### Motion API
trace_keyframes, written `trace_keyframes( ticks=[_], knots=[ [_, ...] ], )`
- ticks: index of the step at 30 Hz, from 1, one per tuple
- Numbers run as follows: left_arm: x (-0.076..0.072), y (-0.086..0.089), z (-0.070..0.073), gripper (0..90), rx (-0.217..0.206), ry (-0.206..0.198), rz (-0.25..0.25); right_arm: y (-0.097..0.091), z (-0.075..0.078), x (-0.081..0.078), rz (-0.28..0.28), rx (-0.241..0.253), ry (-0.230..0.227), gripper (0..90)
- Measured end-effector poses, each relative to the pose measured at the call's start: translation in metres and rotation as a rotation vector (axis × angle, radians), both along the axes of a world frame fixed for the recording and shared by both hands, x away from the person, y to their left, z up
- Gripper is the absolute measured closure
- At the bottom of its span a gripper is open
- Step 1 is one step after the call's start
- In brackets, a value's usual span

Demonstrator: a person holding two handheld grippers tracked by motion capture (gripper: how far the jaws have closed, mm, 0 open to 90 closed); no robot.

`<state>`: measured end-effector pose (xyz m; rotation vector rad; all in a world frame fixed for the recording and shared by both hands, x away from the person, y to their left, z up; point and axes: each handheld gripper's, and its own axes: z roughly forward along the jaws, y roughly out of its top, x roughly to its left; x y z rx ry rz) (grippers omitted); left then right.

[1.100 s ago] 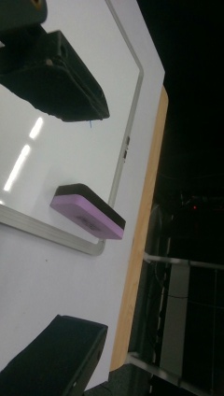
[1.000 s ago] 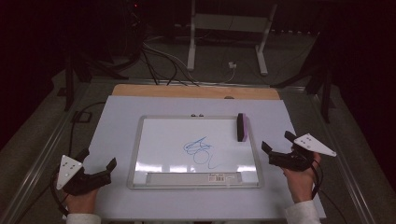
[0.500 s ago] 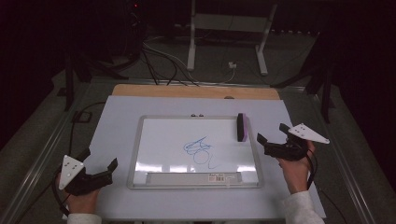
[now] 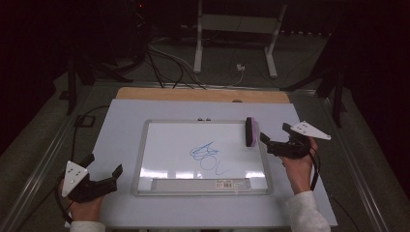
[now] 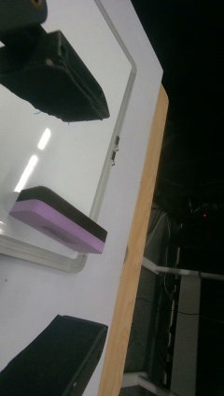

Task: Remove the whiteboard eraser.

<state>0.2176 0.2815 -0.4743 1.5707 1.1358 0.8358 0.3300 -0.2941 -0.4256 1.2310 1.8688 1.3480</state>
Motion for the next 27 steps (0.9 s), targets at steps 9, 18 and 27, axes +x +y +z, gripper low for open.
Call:
trace_keyframes(
  ticks=[9,18,27],
  knots=[
    [0.0,0.001,0.0,0.7,0.001,0.0,0.001,0.006,-0.006,0.022,-0.003,0.004,0.037,0.6],
    [0.0,0.0,-0.001,0.7,-0.001,0.001,0.0,0.009,-0.012,0.036,-0.006,0.012,0.066,0.6],
    [0.0,0.0,-0.001,0.7,0.003,0.005,-0.004,0.007,-0.022,0.05,-0.033,0.009,0.104,0.6]
  ],
)
